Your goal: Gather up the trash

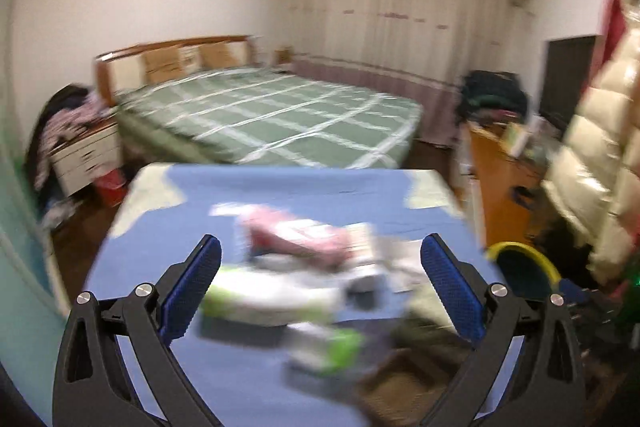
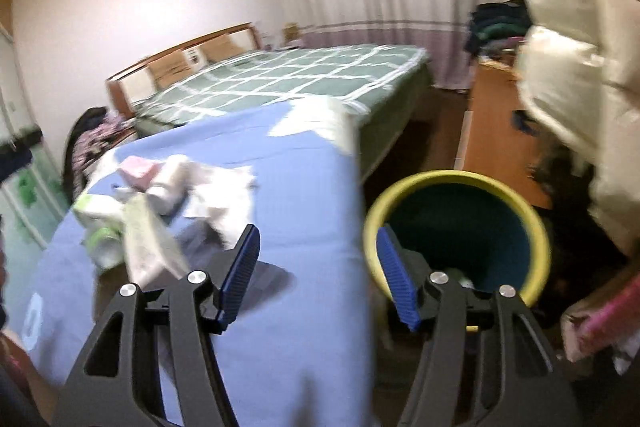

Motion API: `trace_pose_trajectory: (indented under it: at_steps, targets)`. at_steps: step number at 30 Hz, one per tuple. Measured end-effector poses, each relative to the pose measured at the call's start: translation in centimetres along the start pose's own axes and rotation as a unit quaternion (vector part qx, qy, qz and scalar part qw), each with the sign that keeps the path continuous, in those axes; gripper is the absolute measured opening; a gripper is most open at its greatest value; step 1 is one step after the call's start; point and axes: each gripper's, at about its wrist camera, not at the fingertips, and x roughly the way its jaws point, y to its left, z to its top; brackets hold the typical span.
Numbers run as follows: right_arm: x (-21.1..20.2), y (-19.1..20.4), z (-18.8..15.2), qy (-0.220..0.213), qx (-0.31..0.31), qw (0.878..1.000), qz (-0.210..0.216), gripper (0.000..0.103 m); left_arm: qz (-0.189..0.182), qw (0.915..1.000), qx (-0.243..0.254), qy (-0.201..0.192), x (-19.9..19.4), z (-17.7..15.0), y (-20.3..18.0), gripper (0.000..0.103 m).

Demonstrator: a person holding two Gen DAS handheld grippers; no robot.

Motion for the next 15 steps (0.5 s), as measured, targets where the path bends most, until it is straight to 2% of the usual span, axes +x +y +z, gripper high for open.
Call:
trace_pose_trajectory:
  at_steps: [1,4,8,12,15]
  targets:
    - [0.9,0.7,0.6,0.007,-0.003,1.0,0.014,0.058,0.011,0.9999,-0.009,0.002,0.3,-0.5,1.3,0.098]
    - [3.2,2.6,1.7,0.028,-0.021,0.999,0.019,0.058,0.045,0.9981,-0.039,0.016,1.2,-2.3,5.5,0.098]
    - [5.8,4.6,2.1,0.057,-0.045,0.997,0.002,0.058,0.047,0.9959,-0.069,0.033,2.2,-3.9,8.9,0.098]
    - [6.7,6.5,1.3,0.074,-0.056,0.996,0.012,0.058,0.057,0.9955,-0.072,0.025,2.2,-4.4,9.4,0.098]
    - [6.5,8.7,0.7,0.076,-0.075,0.993,0.05,0.058,0.05,0.9957,-0.075,0.022,2.0,-4.4,9.4,0.098]
